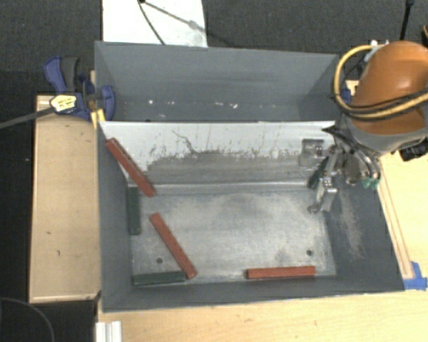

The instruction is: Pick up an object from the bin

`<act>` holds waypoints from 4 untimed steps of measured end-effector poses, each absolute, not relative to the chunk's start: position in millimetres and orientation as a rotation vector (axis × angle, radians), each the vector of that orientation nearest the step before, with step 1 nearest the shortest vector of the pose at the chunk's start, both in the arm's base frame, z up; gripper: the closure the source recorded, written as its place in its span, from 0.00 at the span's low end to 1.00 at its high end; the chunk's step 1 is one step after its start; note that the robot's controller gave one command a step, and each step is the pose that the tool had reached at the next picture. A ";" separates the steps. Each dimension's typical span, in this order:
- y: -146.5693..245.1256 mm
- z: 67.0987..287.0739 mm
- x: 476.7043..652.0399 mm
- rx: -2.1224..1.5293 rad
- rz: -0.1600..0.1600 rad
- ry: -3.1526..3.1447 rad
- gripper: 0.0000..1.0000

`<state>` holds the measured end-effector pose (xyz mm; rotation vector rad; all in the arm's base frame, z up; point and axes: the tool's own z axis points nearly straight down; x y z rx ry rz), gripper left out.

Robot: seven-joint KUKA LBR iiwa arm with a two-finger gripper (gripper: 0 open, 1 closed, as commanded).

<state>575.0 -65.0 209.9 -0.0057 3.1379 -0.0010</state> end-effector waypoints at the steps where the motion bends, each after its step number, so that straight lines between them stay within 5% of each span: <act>1: -154.9 257.7 504.9 0.062 -0.007 3.137 0.00; 2: -150.8 179.1 504.3 -0.189 0.003 3.139 0.00; 3: -127.4 75.9 491.8 -0.577 0.002 3.087 0.00; 4: -35.6 87.1 510.8 -0.507 0.007 3.093 0.00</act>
Offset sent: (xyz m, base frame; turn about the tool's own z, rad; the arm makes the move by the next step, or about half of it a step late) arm -0.0683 -0.0837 0.0445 0.0315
